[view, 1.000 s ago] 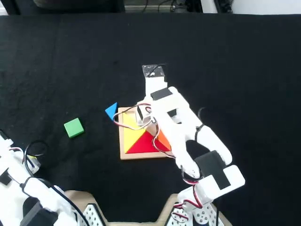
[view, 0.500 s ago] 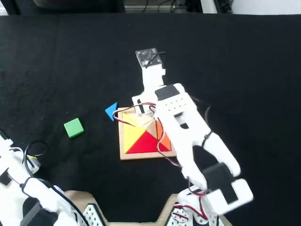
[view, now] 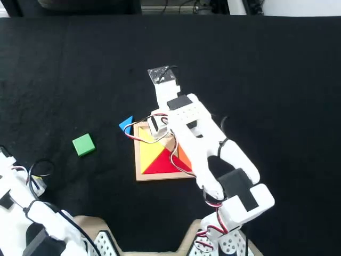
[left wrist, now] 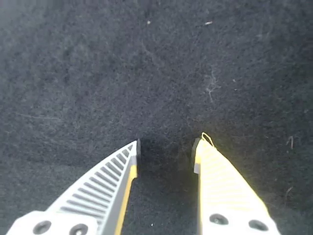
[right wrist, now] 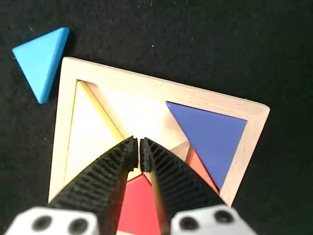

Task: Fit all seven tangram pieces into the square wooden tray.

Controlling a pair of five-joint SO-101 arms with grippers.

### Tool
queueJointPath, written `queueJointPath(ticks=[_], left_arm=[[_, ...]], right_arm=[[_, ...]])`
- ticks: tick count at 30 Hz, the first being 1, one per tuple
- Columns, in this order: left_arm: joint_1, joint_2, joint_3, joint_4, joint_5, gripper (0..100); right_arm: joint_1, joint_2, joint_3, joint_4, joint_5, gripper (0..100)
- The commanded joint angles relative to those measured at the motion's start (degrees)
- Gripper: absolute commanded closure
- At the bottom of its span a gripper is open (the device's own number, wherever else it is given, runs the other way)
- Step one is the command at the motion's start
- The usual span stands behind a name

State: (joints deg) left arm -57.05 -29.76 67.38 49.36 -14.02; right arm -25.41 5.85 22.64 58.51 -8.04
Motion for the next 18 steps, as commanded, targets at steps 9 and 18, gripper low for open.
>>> queueJointPath(ticks=[9, 18], left_arm=[[1.45, -0.7, 0.22, -0.35, 0.26, 80], [1.45, -0.7, 0.22, -0.35, 0.26, 80]], right_arm=[[-0.7, 0.4, -0.04, 0.0, 0.7, 98.8], [-0.7, 7.78, -2.95, -0.35, 0.7, 98.8]])
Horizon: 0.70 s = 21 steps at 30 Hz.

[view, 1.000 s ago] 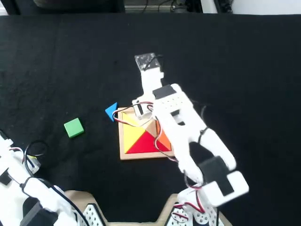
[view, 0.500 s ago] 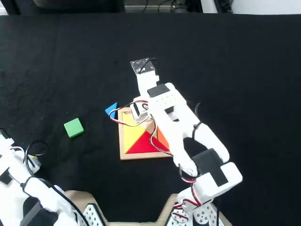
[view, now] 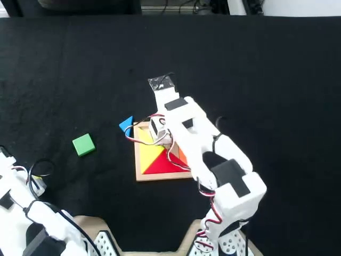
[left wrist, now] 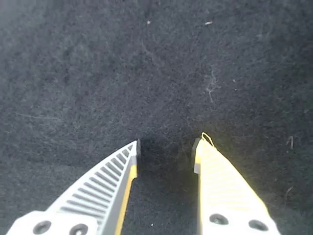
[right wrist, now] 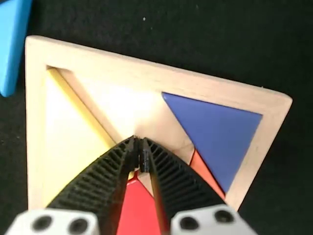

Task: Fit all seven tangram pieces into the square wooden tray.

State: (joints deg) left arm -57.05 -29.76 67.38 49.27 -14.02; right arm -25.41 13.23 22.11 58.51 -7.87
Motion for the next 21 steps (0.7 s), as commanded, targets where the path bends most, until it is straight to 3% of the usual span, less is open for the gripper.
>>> queueJointPath(ticks=[1, 13, 21], left_arm=[[1.45, -0.7, 0.22, -0.26, 0.26, 80], [1.45, -0.7, 0.22, -0.26, 0.26, 80], [2.68, -0.7, -0.57, -0.7, 0.26, 80]], right_arm=[[-0.7, 0.4, -2.33, -0.26, 0.53, 98.8], [-0.62, -0.57, -2.59, 2.73, 0.53, 98.8], [-0.35, -12.88, 3.56, 0.09, 0.62, 98.8]])
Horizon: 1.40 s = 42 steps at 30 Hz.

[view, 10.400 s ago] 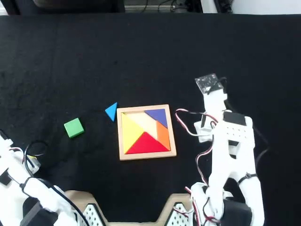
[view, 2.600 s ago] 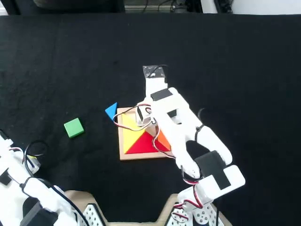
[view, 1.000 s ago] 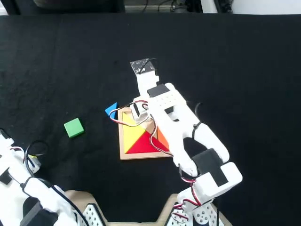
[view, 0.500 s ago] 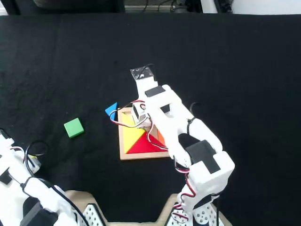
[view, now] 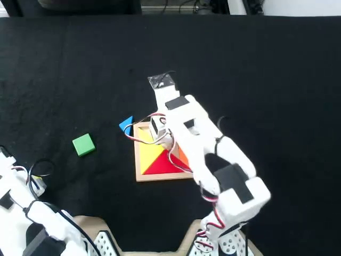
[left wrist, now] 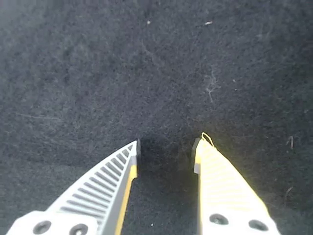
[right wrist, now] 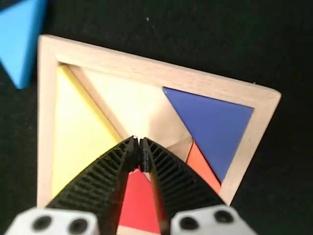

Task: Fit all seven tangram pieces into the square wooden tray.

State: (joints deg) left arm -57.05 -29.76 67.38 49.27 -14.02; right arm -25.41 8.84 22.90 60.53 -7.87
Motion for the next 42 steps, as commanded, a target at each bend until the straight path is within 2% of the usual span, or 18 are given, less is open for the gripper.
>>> queueJointPath(ticks=[1, 5, 8, 10, 15, 18, 22, 26, 37, 42], left_arm=[[4.26, -0.79, -1.54, -0.88, 0.26, 80], [12.88, -0.79, -9.27, 2.55, -1.93, 79], [21.41, -0.18, -18.15, 9.05, -15.21, 78], [27.12, -0.09, -24.57, 14.68, -21.54, 76], [39.69, 2.2, -39.6, 28.57, -33.58, 75], [45.67, 7.38, -43.65, 32.18, -37.8, 75], [47.16, 16.44, -45.76, 31.38, -41.85, 75], [47.08, 22.42, -46.02, 30.59, -49.05, 75], [45.05, 25.76, -42.86, 17.49, -59.43, 75], [43.91, 27.69, -41.27, 16.79, -62.15, 75]], right_arm=[[0.7, -10.77, 3.91, -2.11, 0.62, 98.8], [8.35, -21.41, 7.52, -2.11, 2.29, 98.8], [15.56, -28.44, 11.47, -5.19, 3.69, 98.7], [18.99, -31.6, 15.25, -8.7, 3.69, 98.7], [21.98, -33.19, 19.82, -12.75, 3.78, 98.7], [24.09, -33.19, 20.0, -13.01, 3.78, 98.7], [26.9, -33.19, 22.37, -15.65, 3.78, 98.7], [27.25, -33.19, 24.66, -19.16, 5.01, 98.7], [27.08, -27.47, 23.08, -22.07, 6.07, 98.7], [27.34, -20.26, 17.27, -19.25, 6.15, 98.7]])
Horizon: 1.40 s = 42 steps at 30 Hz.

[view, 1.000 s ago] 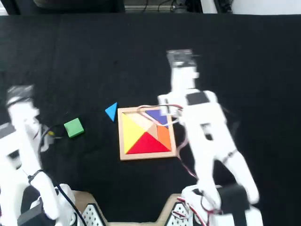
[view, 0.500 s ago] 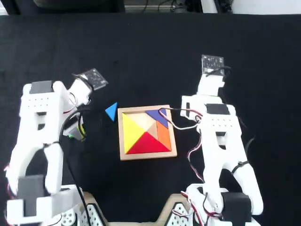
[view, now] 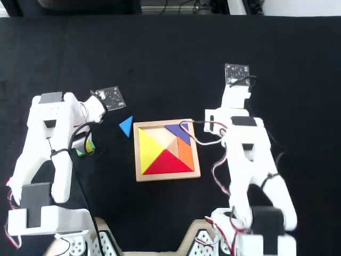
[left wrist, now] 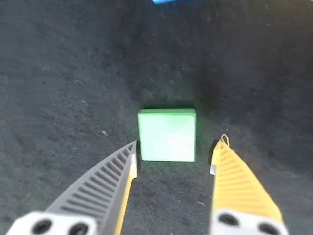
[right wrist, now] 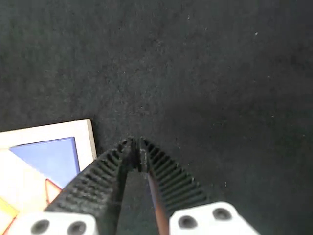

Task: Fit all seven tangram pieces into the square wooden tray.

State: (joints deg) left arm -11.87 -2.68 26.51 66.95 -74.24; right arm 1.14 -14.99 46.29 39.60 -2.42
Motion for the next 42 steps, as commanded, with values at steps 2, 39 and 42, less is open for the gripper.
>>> queueJointPath(ticks=[2, 39, 42], left_arm=[[-1.54, 1.76, -0.48, -2.37, -2.11, 75], [-2.59, 9.23, 1.54, -11.08, 0.79, 76], [-2.59, 11.16, 1.1, -10.46, -2.02, 76]], right_arm=[[0.88, 5.41, -7.78, 2.64, 0.7, 98.7], [0.97, 6.37, -8.66, 3.6, 0.7, 98.8], [0.97, 6.37, -8.57, 3.6, 0.7, 98.8]])
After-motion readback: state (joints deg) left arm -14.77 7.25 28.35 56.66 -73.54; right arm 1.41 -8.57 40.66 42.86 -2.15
